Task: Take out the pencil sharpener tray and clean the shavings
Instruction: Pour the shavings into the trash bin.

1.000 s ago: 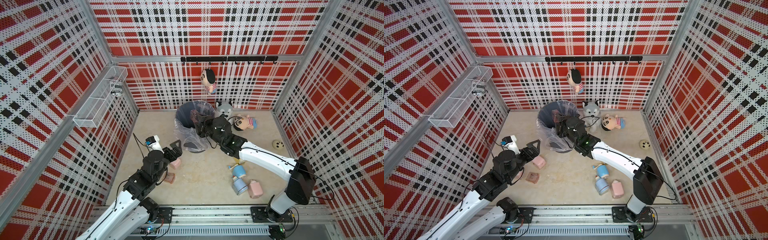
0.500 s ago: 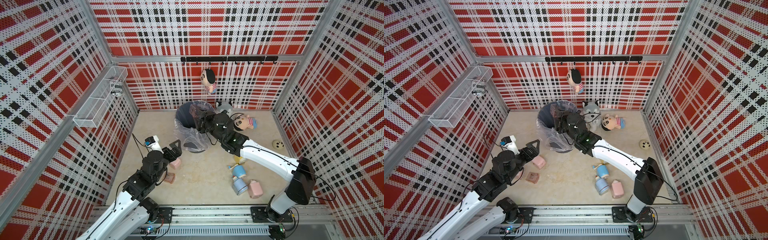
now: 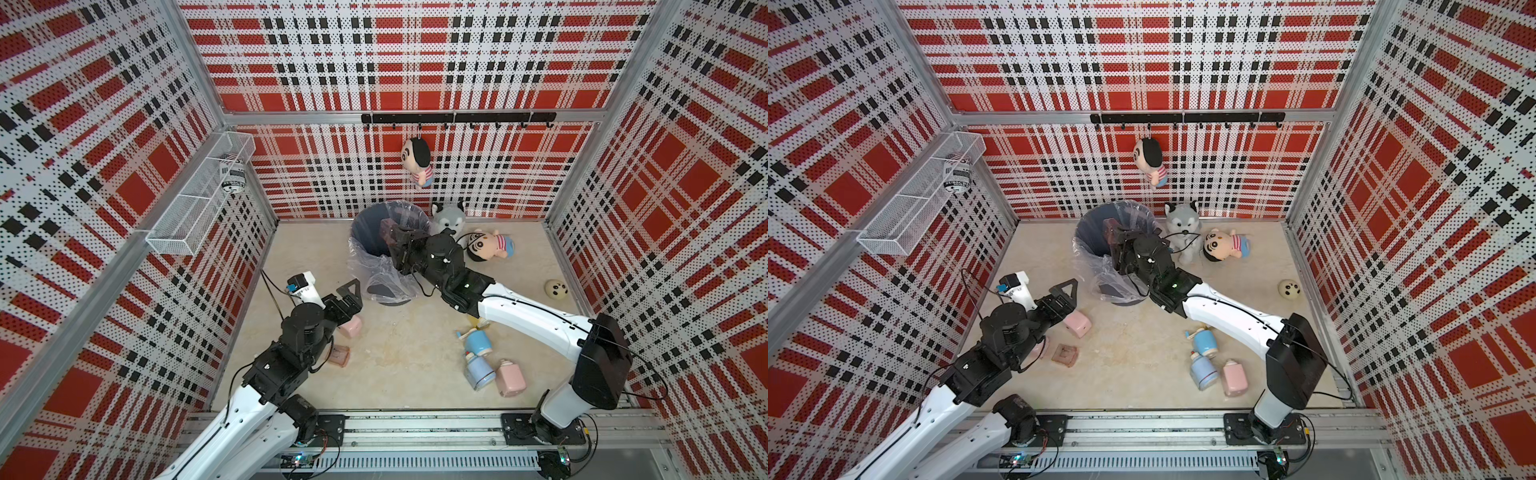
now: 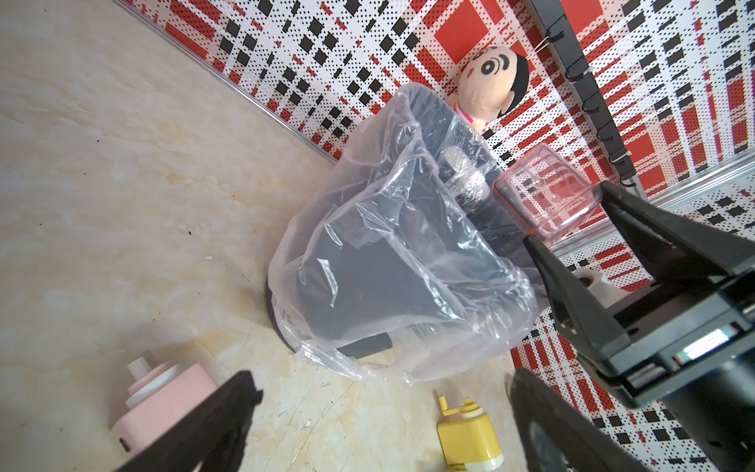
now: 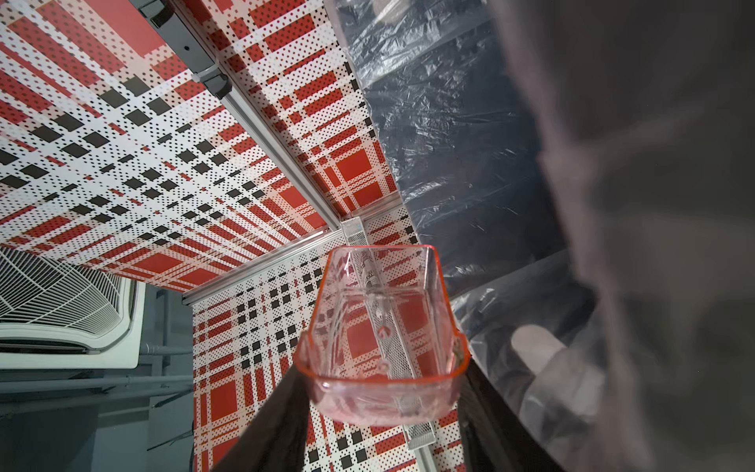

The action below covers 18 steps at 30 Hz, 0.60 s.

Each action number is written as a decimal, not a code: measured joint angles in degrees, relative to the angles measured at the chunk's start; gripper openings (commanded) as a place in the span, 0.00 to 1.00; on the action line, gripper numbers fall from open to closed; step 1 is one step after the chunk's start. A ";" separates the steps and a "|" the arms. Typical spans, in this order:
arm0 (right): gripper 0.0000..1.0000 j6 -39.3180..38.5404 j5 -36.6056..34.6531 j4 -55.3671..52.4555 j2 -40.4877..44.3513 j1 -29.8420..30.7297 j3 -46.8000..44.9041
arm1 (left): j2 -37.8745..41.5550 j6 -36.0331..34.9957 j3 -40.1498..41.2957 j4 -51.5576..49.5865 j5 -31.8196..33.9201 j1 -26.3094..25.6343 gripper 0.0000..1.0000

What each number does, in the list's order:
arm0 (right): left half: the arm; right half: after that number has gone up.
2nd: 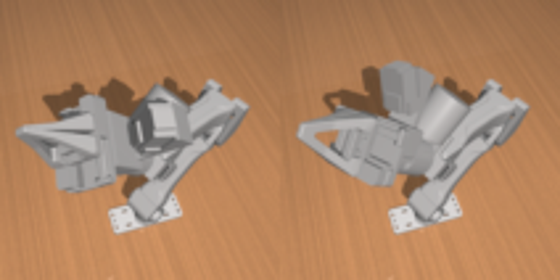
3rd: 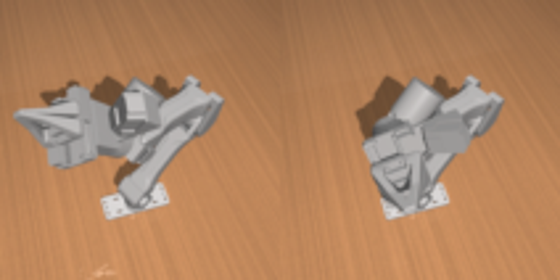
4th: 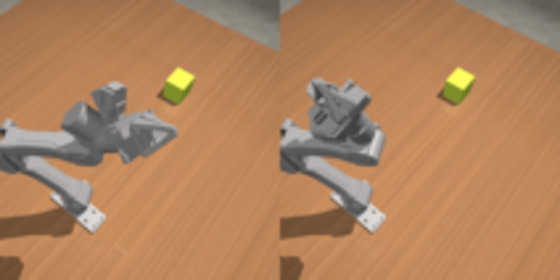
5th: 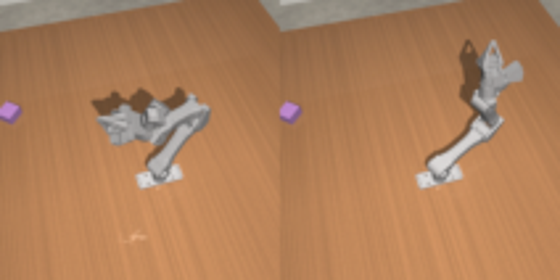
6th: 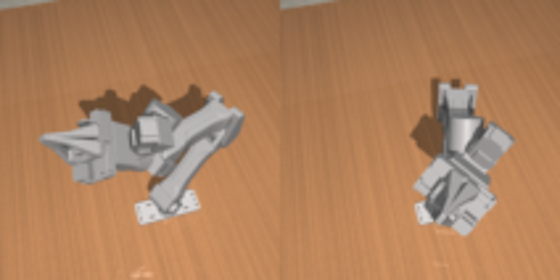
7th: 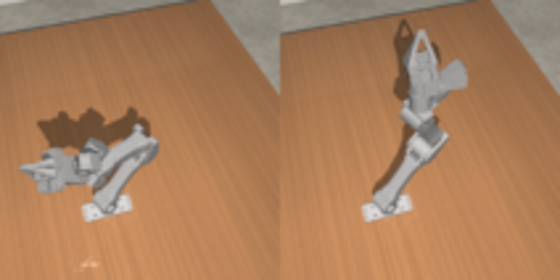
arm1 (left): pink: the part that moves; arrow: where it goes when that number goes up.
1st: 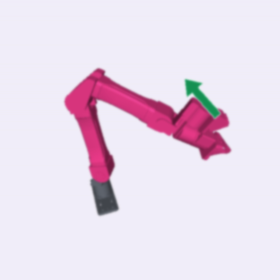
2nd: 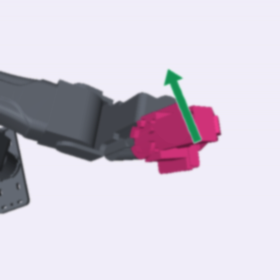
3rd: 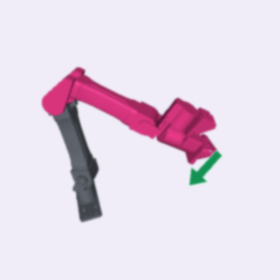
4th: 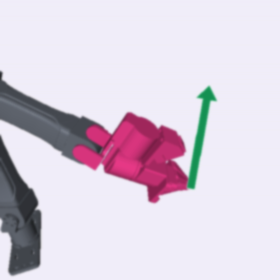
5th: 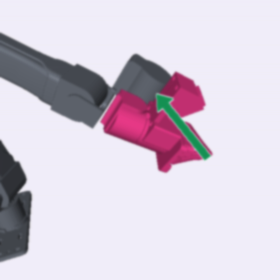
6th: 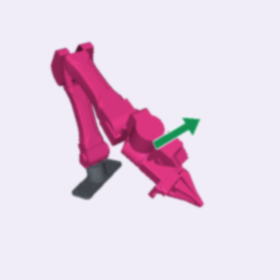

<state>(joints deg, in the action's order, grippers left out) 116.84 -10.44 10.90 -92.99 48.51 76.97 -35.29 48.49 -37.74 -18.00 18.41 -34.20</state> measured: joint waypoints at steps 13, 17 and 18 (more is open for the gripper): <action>0.42 -11.52 0.46 -2.23 4.79 -0.20 -1.33 | -1.75 0.02 -0.02 3.17 -8.59 -1.64 0.98; 0.42 -18.75 -0.31 -3.48 11.63 -0.70 -3.85 | -0.81 0.09 -0.02 3.41 -7.87 -4.46 0.98; 0.42 -21.33 -0.83 -4.02 13.57 -0.70 -4.26 | -0.57 0.11 -0.02 3.43 -7.34 -5.35 0.98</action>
<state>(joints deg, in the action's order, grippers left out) 95.50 -11.27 6.87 -79.42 47.81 72.71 -35.86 48.60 -37.76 -14.57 11.07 -39.55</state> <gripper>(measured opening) 0.556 0.982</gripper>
